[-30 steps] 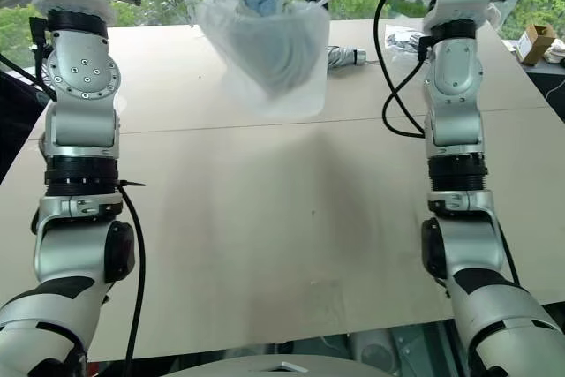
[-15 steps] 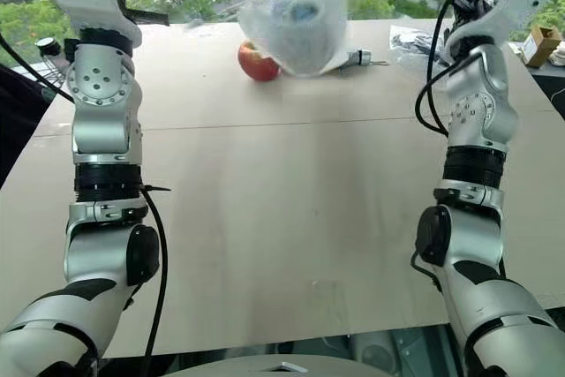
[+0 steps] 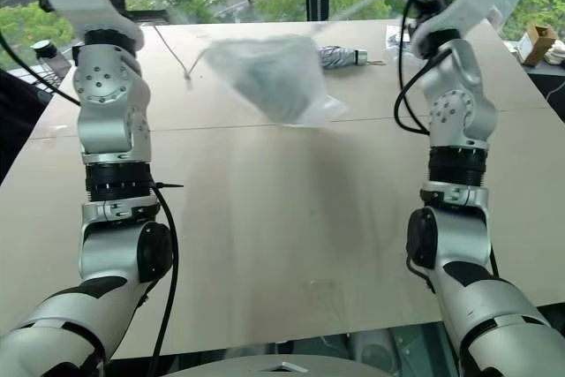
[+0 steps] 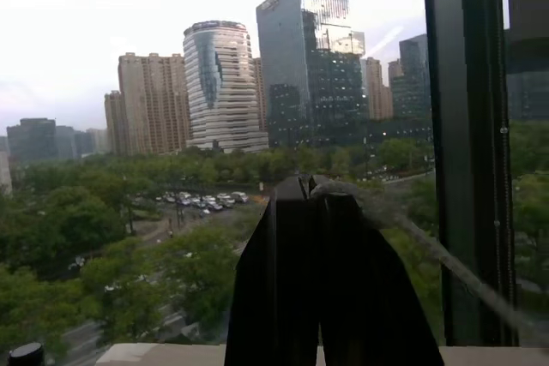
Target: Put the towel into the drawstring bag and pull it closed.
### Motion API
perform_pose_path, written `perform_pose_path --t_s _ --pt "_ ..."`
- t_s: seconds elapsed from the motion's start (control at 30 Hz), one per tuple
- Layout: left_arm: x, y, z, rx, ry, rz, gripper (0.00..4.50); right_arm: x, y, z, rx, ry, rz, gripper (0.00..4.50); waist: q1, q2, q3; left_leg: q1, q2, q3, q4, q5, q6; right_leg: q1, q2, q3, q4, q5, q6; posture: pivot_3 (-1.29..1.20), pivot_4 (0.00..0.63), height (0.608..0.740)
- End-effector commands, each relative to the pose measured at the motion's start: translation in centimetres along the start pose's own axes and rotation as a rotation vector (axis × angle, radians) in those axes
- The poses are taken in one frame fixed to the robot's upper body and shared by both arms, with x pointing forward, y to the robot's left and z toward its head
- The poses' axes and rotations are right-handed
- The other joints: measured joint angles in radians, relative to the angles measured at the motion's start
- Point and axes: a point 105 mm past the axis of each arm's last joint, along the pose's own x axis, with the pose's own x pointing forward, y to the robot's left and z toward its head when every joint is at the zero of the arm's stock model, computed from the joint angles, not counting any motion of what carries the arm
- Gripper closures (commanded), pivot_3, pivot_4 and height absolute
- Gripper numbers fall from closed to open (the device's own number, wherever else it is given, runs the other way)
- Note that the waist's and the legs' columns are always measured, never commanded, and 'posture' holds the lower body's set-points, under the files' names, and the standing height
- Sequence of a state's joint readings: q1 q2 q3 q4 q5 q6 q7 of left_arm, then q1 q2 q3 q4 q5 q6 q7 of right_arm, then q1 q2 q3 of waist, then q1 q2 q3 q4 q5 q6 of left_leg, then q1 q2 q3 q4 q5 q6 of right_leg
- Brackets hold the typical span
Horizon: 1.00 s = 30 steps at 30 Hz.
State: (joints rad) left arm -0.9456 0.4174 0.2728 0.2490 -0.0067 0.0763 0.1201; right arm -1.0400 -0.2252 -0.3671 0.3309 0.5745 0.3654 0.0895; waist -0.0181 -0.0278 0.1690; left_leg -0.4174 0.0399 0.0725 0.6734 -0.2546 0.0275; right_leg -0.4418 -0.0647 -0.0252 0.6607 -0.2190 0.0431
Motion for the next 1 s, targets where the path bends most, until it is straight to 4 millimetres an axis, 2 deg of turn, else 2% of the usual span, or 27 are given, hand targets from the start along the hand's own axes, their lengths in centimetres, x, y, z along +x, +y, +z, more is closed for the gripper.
perform_pose_path --t_s 0.03,0.07,0.13,0.17,0.2,0.23,0.27,0.3,0.33,0.37,0.4,0.47,0.5,0.53,0.57,0.6,0.67,0.7,0.77,0.8,0.93,1.0 --pt "0.3 1.1 1.1 -0.010 -0.041 0.011 4.44 -1.2 7.3 1.3 -0.014 -0.035 0.349 4.50 -0.009 0.000 0.000 0.000 0.001 0.000 0.000 0.000 0.000 0.000 0.001 0.001 0.000 0.000 0.000 0.00 0.150 0.740" --pt "0.1 0.3 1.7 0.001 -0.072 -0.032 4.44 -1.0 6.2 1.2 -0.049 -0.036 0.297 4.50 -0.013 0.000 0.000 0.001 0.001 -0.001 -0.002 0.000 0.000 -0.001 0.002 0.002 0.000 0.000 0.000 0.00 0.150 0.740" --pt "0.1 1.3 2.2 0.022 -0.090 0.040 4.44 0.0 -0.2 1.8 -0.058 -0.060 -0.024 4.50 -0.011 0.000 0.000 0.001 0.002 -0.001 -0.002 0.000 0.000 0.000 0.002 -0.001 0.001 0.000 0.000 0.00 0.150 0.740" --pt "0.1 2.5 1.9 0.027 -0.074 0.104 4.44 -0.1 -2.2 2.3 -0.045 -0.080 -0.117 4.50 -0.009 0.000 0.000 0.001 0.001 -0.001 -0.001 0.000 0.000 0.001 0.001 -0.001 0.000 0.000 0.000 0.00 0.150 0.740" --pt "0.1 3.7 1.4 0.037 -0.053 0.159 4.44 0.0 -1.8 2.7 -0.032 -0.093 -0.087 4.50 -0.002 0.000 0.000 0.001 0.001 -0.001 -0.001 0.000 0.000 0.001 0.000 -0.001 0.000 0.000 0.000 0.00 0.150 0.740" --pt "0.1 4.2 0.9 0.032 -0.032 0.177 4.44 0.0 0.0 2.8 0.002 -0.095 0.003 4.50 0.003 0.000 0.000 0.001 0.000 0.000 0.000 0.000 0.000 0.001 -0.001 -0.001 0.000 0.000 0.000 0.00 0.150 0.740" --pt "0.1 3.7 0.5 0.005 -0.014 0.145 4.44 -0.2 2.7 2.6 0.052 -0.079 0.135 4.50 0.004 0.000 0.000 0.001 0.000 0.000 0.000 0.000 0.000 0.001 -0.002 -0.001 0.000 0.000 0.000 0.00 0.150 0.740" --pt "0.1 2.2 0.3 -0.031 -0.008 0.066 4.44 -0.6 5.0 2.2 0.073 -0.057 0.250 4.50 0.003 0.000 0.000 0.000 -0.001 0.000 0.000 0.000 0.000 0.001 -0.002 -0.001 0.000 0.000 0.000 0.00 0.150 0.740" --pt "0.0 0.1 0.4 -0.073 -0.008 -0.039 4.44 -1.1 6.3 1.9 0.056 -0.049 0.322 4.50 0.002 0.000 0.000 0.000 0.000 0.000 0.000 0.000 0.000 0.001 -0.001 -0.001 0.000 0.000 0.000 0.00 0.150 0.740" --pt "-0.2 -1.5 0.7 -0.100 -0.018 -0.116 4.44 -1.4 6.5 1.8 0.032 -0.051 0.339 4.50 0.002 0.000 0.000 0.000 0.001 0.000 0.000 0.000 0.000 0.001 0.000 -0.001 0.000 0.000 0.000 0.00 0.150 0.740" --pt "-0.3 -2.2 1.4 -0.101 -0.051 -0.138 4.44 -0.8 4.7 1.9 0.025 -0.064 0.241 4.50 0.003 0.000 0.000 0.000 0.001 -0.001 0.000 0.000 0.000 0.001 0.001 -0.001 0.000 0.000 0.000 0.00 0.150 0.740" --pt "-0.2 -1.6 2.5 -0.084 -0.101 -0.078 4.44 -0.1 -0.1 2.6 0.050 -0.108 -0.011 4.50 0.008 0.000 0.000 0.000 0.001 -0.002 0.001 0.000 0.000 0.001 0.001 -0.003 0.000 0.000 0.000 0.00 0.150 0.740" --pt "0.2 0.6 2.1 -0.066 -0.079 0.024 4.44 0.0 0.0 2.9 0.068 -0.115 0.001 4.50 0.008 -0.001 0.000 0.000 0.000 -0.002 0.001 0.000 0.000 0.002 0.000 -0.003 0.000 0.000 0.000 0.00 0.150 0.740" --pt "0.4 2.2 1.4 -0.056 -0.051 0.093 4.44 0.0 1.2 3.0 0.089 -0.112 0.062 4.50 0.007 -0.001 0.000 0.000 0.000 -0.001 0.002 0.000 0.000 0.002 0.000 -0.002 0.000 0.000 0.000 0.00 0.150 0.740" --pt "0.4 2.9 0.9 -0.061 -0.030 0.116 4.44 -0.2 2.6 2.9 0.105 -0.103 0.135 4.50 0.002 -0.001 0.000 0.000 -0.001 -0.001 0.002 0.000 0.000 0.002 0.000 -0.001 0.000 0.000 0.000 0.00 0.150 0.740" --pt "0.4 3.2 0.6 -0.066 -0.020 0.122 4.44 -0.4 3.6 2.8 0.114 -0.096 0.183 4.50 -0.002 0.000 0.000 0.000 0.000 -0.001 0.002 0.000 0.000 0.002 0.000 0.000 0.000 0.000 0.000 0.00 0.150 0.740" --pt "0.2 2.3 0.6 -0.065 -0.025 0.068 4.44 -0.5 3.5 2.7 0.084 -0.100 0.177 4.50 -0.006 0.000 0.000 0.001 0.001 -0.001 0.000 0.000 0.000 0.000 0.001 0.000 0.000 0.000 0.000 0.00 0.150 0.740" --pt "0.1 2.1 0.6 -0.066 -0.027 0.053 4.44 -0.4 2.5 2.8 0.068 -0.110 0.130 4.50 -0.004 0.000 0.000 0.001 0.001 -0.001 -0.001 0.000 0.000 0.000 0.001 -0.001 0.000 0.000 0.000 0.00 0.150 0.740" --pt "-0.4 2.3 0.3 -0.032 -0.025 0.059 4.44 -0.4 -1.5 3.8 0.017 -0.161 -0.064 4.50 0.001 0.000 0.000 0.001 0.001 -0.001 -0.001 0.000 0.000 0.000 0.001 -0.002 0.000 0.000 0.000 0.00 0.150 0.740" --pt "-0.5 2.4 0.2 -0.022 -0.023 0.064 4.44 -0.5 -2.7 4.2 -0.008 -0.180 -0.121 4.50 0.005 0.000 0.000 0.001 0.001 -0.001 -0.001 0.000 0.000 0.001 0.001 -0.002 0.000 0.000 0.000 0.00 0.150 0.740" --pt "-1.5 3.1 0.3 0.072 -0.034 0.082 4.44 -1.3 -5.3 5.6 -0.185 -0.246 -0.266 4.50 0.006 0.000 0.000 0.000 -0.001 0.000 0.000 0.000 0.000 0.001 -0.002 -0.001 -0.001 0.000 0.000 0.00 0.150 0.740" --pt "-1.9 3.6 0.7 0.150 -0.057 0.092 4.44 -1.7 -5.6 6.1 -0.490 -0.257 -0.299 4.50 0.005 0.000 0.000 0.000 -0.001 0.000 0.000 0.000 0.000 0.001 -0.002 -0.001 -0.001 0.000 0.000 0.00 0.150 0.740"
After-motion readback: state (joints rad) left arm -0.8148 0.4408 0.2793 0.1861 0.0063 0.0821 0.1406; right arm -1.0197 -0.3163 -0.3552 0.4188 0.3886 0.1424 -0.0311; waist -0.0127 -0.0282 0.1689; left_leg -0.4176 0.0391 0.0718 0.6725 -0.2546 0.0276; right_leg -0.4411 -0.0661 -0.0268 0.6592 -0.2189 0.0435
